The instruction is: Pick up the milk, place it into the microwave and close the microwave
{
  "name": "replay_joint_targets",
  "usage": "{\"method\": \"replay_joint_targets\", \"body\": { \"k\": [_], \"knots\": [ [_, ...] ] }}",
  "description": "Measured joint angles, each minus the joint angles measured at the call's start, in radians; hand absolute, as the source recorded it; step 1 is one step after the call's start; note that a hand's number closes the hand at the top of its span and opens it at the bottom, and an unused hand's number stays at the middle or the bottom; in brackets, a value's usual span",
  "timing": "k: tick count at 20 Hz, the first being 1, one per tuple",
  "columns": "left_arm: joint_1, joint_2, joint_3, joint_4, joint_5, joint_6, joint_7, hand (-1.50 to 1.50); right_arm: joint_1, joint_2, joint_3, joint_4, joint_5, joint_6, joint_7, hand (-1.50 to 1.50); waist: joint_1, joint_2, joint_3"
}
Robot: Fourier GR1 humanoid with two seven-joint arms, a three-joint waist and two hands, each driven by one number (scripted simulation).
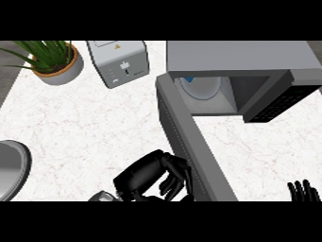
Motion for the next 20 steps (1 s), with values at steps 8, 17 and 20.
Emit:
{"method": "replay_joint_targets", "body": {
  "k": [8, 17, 20],
  "knots": [
    [-0.213, -0.003, -0.232, 0.236, 0.128, 0.297, -0.007, 1.5, 0.052, -0.041, 0.031, -0.155, -0.06, 0.056, 0.032, -1.5, -0.03, 0.002, -0.002],
    [-0.39, 0.004, -0.341, 0.4, 0.359, 0.574, -0.066, -1.5, 0.092, -0.069, 0.094, -0.345, -0.11, 0.087, 0.093, -1.5, -0.105, 0.015, -0.004],
    [-0.422, 0.003, -0.353, 0.437, 0.435, 0.627, -0.112, -1.5, 0.099, -0.095, 0.098, -0.393, -0.125, 0.102, 0.115, -1.5, -0.135, 0.024, -0.004]
  ]
}}
